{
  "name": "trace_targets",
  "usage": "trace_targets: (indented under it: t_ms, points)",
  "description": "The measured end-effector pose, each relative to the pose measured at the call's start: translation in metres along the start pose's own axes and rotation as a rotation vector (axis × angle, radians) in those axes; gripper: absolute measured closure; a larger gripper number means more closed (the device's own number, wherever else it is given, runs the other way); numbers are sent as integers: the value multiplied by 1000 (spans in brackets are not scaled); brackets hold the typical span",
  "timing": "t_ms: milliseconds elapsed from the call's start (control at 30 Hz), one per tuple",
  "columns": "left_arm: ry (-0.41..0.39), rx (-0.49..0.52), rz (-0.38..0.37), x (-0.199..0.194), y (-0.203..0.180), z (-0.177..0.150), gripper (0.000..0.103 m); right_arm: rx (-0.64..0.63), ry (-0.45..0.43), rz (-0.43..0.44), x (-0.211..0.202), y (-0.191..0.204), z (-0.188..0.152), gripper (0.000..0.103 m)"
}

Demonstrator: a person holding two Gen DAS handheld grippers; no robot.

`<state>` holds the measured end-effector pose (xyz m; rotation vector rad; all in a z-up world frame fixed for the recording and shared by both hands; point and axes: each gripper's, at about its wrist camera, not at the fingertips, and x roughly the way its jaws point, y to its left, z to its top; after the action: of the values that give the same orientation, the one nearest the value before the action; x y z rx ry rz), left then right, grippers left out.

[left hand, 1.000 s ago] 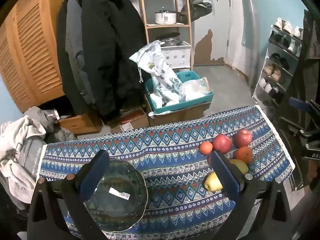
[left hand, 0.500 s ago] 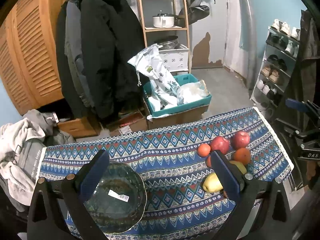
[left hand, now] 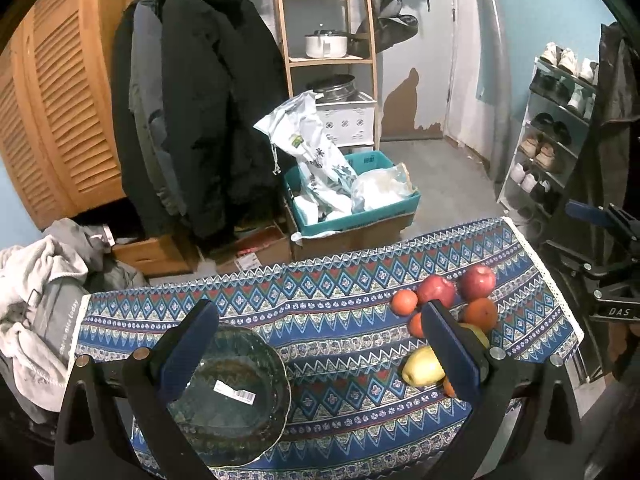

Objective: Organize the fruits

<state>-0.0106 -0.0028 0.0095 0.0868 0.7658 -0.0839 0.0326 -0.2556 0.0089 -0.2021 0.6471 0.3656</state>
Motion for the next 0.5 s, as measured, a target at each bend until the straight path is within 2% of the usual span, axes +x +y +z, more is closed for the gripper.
trace_targets:
  t_ms: [500]
  points:
    - [0,-13,-17,-2,-1,-2,1,1,2,0,1,2,-1,9]
